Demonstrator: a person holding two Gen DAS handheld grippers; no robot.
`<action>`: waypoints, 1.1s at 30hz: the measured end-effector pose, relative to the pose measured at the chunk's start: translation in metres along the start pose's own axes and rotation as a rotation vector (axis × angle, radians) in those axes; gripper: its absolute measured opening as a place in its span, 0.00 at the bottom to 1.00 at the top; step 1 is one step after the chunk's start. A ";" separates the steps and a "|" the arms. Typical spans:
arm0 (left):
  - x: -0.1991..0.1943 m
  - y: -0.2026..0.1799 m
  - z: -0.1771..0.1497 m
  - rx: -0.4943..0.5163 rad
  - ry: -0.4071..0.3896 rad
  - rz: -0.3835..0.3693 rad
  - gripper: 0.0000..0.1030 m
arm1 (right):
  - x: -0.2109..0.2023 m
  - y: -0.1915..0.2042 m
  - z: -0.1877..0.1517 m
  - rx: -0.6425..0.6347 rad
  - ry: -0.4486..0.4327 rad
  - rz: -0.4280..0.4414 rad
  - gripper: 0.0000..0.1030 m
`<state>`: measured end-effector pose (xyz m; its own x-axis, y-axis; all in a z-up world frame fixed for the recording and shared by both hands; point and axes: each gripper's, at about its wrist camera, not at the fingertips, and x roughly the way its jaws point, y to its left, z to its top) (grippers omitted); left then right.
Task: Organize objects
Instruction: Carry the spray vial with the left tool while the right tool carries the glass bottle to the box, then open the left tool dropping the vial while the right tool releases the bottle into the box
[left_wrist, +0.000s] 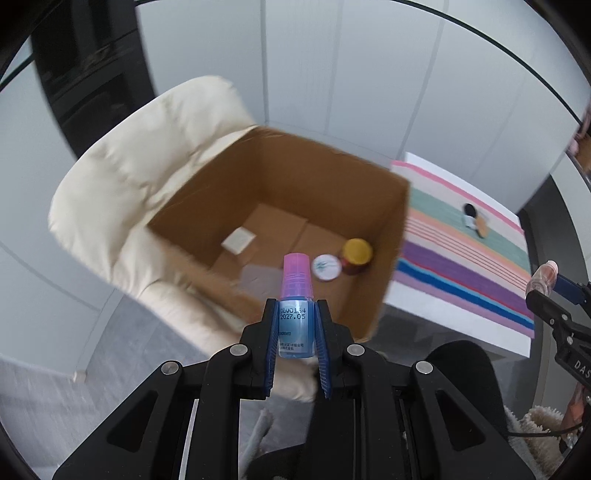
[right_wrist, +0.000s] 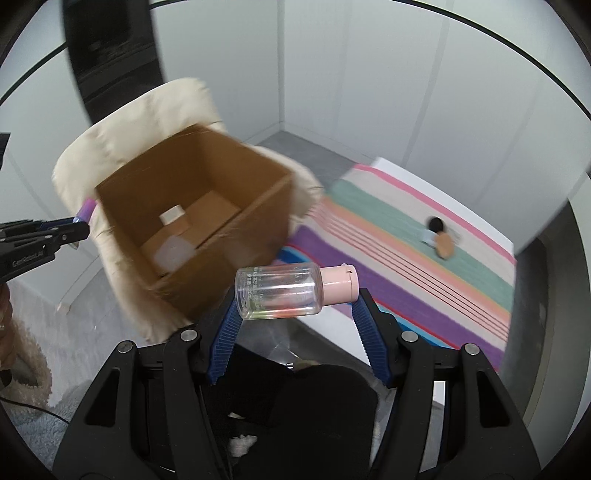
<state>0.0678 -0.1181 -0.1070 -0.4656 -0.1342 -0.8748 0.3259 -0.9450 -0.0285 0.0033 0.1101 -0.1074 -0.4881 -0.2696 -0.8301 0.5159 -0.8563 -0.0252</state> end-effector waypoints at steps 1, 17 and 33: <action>0.001 0.008 -0.003 -0.014 0.004 0.009 0.19 | 0.003 0.011 0.002 -0.023 0.003 0.013 0.61; 0.017 0.025 -0.006 -0.045 0.032 0.021 0.19 | 0.030 0.076 0.010 -0.171 0.042 0.095 0.61; 0.079 0.035 0.040 -0.078 0.053 0.006 0.19 | 0.098 0.101 0.059 -0.225 0.047 0.120 0.61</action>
<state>0.0094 -0.1732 -0.1574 -0.4196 -0.1222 -0.8994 0.3932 -0.9176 -0.0587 -0.0343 -0.0289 -0.1584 -0.3835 -0.3376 -0.8596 0.7139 -0.6988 -0.0440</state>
